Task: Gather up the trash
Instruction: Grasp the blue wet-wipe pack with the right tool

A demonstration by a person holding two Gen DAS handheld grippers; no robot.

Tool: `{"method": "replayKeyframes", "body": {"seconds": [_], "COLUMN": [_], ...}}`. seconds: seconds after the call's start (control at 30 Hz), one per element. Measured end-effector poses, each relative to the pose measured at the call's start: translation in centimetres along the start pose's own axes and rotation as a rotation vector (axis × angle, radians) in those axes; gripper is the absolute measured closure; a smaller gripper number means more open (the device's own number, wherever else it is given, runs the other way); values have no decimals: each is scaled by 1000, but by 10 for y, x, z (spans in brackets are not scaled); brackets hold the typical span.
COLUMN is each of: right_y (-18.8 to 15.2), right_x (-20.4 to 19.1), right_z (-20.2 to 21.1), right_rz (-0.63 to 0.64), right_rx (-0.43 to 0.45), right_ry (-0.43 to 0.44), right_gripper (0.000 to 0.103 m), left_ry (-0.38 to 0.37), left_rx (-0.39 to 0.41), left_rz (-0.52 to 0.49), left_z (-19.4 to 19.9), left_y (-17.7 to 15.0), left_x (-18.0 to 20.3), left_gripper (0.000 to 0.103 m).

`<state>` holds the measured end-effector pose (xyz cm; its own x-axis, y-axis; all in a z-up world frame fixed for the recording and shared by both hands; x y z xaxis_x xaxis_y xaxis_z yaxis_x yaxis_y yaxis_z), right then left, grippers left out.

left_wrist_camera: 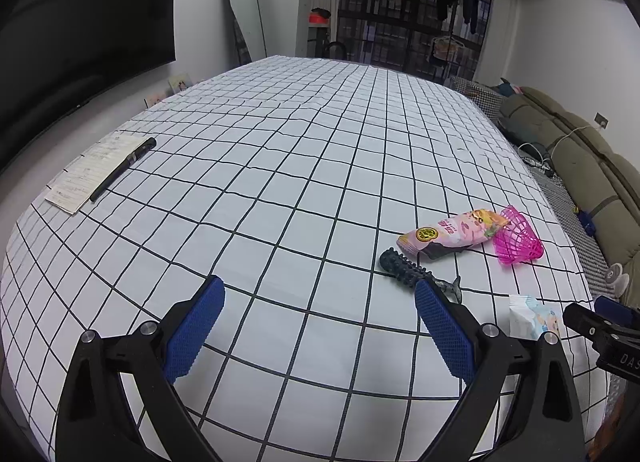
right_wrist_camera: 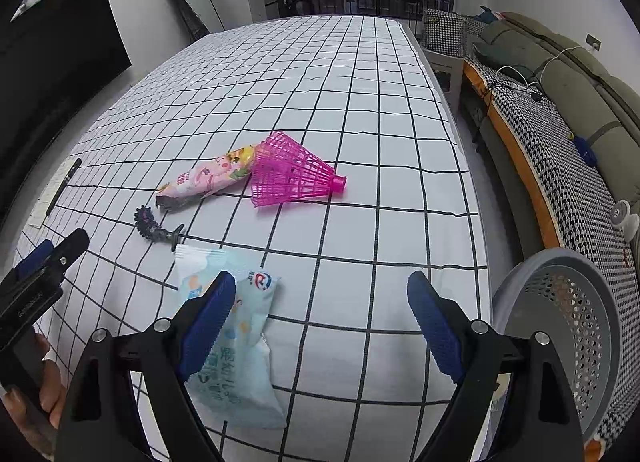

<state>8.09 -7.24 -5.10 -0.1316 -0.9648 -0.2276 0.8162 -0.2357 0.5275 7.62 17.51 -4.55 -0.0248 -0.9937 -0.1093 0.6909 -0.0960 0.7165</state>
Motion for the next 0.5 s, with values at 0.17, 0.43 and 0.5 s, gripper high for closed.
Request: {"method": "replayKeyframes", "body": {"seconds": [0.17,0.43,0.5], "right_y": [-13,-33,-34], "right_x": [-13,-33,-36], "right_z": [18,-2,-7], "right_rz": [9,30,38], "right_rx": [-9,-81,-85], "right_ry": [66,77,68], "right_gripper": [19,19,19], "left_ry": [-1,7,6], "left_rx": [-3,1,0], "left_rz": [8,15,16], "left_z": [-1,0,-1], "left_y": [0,-1,-1], "left_x": [-2,-5,-6], "left_gripper": [9,9,9]}}
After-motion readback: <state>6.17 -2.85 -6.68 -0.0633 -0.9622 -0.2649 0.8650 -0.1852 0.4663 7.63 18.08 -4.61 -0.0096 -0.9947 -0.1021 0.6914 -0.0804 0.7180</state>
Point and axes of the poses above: each gripper's, at about its wrist camera, not at the fingertips, and z roughly against the way its jaws point, x to its right, y to its top, the point moved 1 cm from there along -z, roughly the way its jaws point, and after that the axes turned 15 degrees about -z, right-handed, at the moved point
